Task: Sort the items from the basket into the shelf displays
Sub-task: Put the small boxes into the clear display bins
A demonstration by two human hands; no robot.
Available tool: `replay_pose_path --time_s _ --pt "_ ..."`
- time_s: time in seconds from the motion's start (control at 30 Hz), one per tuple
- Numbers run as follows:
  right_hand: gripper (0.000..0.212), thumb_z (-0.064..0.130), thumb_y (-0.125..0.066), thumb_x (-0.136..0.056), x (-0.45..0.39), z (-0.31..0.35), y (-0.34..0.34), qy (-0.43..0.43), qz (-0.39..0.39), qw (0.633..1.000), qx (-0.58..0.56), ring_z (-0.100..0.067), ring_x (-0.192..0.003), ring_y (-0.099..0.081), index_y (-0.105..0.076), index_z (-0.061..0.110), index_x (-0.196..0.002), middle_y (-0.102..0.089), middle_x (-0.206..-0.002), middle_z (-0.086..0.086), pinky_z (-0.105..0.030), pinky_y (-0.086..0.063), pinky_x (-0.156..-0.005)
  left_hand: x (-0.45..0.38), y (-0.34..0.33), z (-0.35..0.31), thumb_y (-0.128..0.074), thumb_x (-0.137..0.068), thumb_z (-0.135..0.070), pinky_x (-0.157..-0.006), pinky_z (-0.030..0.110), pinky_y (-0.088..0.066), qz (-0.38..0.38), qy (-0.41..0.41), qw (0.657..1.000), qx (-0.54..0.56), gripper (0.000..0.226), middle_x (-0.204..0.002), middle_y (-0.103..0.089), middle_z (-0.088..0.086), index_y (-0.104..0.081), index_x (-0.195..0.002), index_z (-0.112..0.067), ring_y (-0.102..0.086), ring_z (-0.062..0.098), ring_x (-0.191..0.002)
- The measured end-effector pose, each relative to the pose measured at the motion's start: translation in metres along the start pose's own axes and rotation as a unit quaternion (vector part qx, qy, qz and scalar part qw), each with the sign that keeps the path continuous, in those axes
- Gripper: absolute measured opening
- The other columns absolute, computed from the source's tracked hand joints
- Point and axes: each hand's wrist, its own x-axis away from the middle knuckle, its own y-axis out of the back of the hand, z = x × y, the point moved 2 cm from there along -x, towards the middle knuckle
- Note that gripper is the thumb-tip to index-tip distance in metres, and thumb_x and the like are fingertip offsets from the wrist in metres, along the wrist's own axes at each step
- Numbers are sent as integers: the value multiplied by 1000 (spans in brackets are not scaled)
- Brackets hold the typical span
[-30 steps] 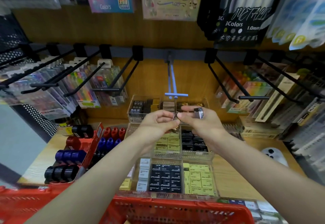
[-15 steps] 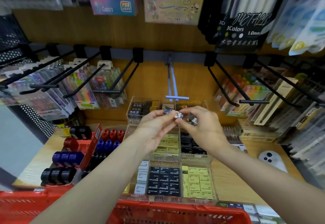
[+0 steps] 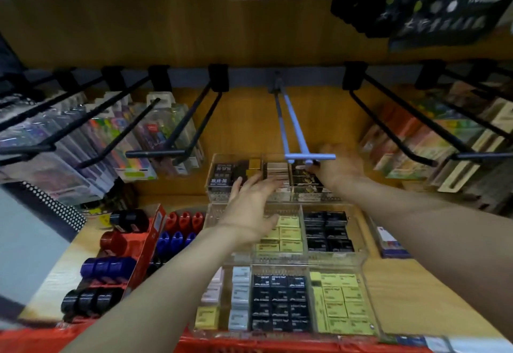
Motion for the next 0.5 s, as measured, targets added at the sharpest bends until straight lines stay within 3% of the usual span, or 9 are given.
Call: replay_pose_path --time_s 0.13,0.2,0.23,0.27,0.3,0.37,0.43,0.5 --pt "34 35 -63 -94 12 3 7 11 6 991 -131 -22 -83 -52 -58 18 -124 -63 -112 -11 -27 -36 -66 -1 3 0 -66 -92 -29 -121 40 10 21 9 1000 15 68 -160 -29 -9 -34 -152 -28 -8 12 -151" --pt "21 24 -62 -94 27 3 13 28 33 971 -233 -16 -76 -47 -60 19 -115 -61 -95 -4 -21 -37 -61 1 7 -4 -65 -94 -34 -123 39 2 5 28 997 71 62 -157 -36 -7 -39 -149 -25 -19 13 -149" --pt "10 21 -59 -95 36 2 17 41 45 963 -263 -12 -71 -46 -60 23 -106 -55 -86 2 -15 -36 -57 2 11 -8 -64 -94 -36 -123 38 -10 -29 47 990 134 57 -152 -44 -5 -44 -146 -24 -30 14 -145" --pt "10 18 -56 -97 48 1 23 63 62 957 -277 -7 -72 -47 -58 26 -103 -52 -87 5 -9 -37 -59 5 16 -12 -64 -94 -35 -120 36 -25 -74 68 973 206 50 -144 -52 -4 -51 -141 -23 -42 13 -137" --pt "16 18 -54 -98 60 2 28 95 88 950 -283 -3 -81 -48 -57 29 -109 -50 -98 5 -6 -40 -72 7 21 -17 -65 -94 -33 -112 32 -38 -115 86 951 272 41 -134 -59 -5 -58 -133 -23 -51 12 -128" --pt "40 20 -57 -98 81 3 37 150 117 940 -285 -2 -106 -43 -52 31 -137 -43 -116 7 -12 -32 -97 13 30 -31 -66 -93 -29 -91 20 -52 -138 112 907 382 25 -112 -69 -7 -66 -117 -21 -64 11 -108" --pt "43 22 -65 -93 96 7 49 176 89 936 -293 -4 -108 -46 -57 32 -135 -47 -113 10 -11 -30 -94 19 33 -45 -70 -90 -25 -76 18 -56 -103 133 852 496 23 -98 -74 2 -67 -111 -15 -71 12 -90" --pt "41 26 -75 -85 105 10 61 168 47 935 -309 -9 -100 -53 -65 31 -124 -52 -103 10 -12 -35 -82 27 36 -55 -73 -87 -17 -67 18 -57 -92 146 810 560 23 -92 -75 15 -67 -108 -8 -72 14 -76"
